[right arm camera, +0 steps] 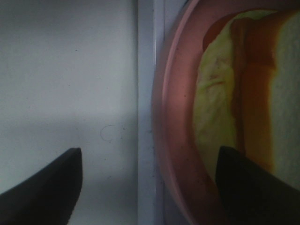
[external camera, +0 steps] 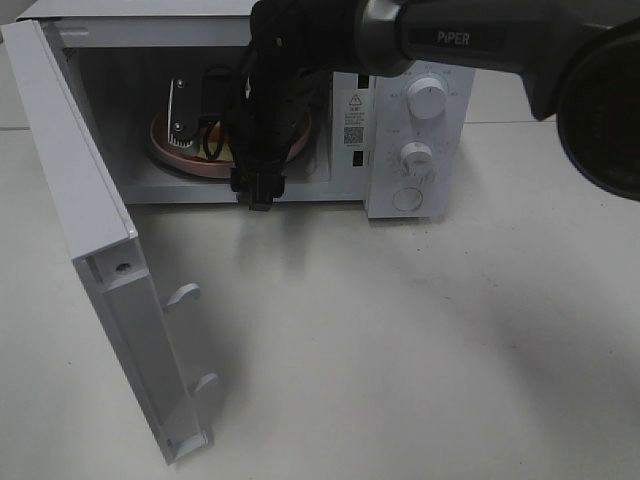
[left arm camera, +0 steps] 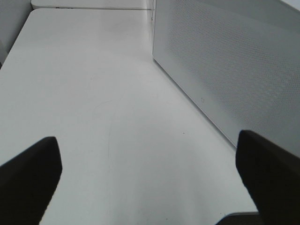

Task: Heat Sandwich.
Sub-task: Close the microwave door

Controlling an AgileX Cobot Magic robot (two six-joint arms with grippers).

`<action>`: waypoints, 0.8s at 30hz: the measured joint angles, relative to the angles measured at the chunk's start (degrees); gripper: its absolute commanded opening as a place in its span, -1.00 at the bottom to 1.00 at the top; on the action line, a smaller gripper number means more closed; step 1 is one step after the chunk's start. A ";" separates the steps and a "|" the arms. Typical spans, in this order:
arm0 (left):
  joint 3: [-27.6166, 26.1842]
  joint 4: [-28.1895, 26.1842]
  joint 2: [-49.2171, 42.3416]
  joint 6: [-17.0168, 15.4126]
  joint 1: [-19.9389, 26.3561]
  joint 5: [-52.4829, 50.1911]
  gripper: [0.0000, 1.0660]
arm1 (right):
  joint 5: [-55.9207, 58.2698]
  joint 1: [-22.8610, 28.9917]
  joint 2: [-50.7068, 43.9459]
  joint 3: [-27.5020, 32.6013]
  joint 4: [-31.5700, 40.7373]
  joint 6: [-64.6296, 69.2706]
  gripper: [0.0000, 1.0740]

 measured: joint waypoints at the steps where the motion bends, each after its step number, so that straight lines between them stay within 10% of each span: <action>1: 0.00 0.00 0.00 0.00 0.00 0.00 0.79 | -1.09 0.00 -0.97 1.95 0.06 0.00 0.42; 24: 0.00 0.00 0.00 0.00 0.00 0.00 0.79 | -14.09 0.00 -17.82 28.65 -1.66 1.20 0.42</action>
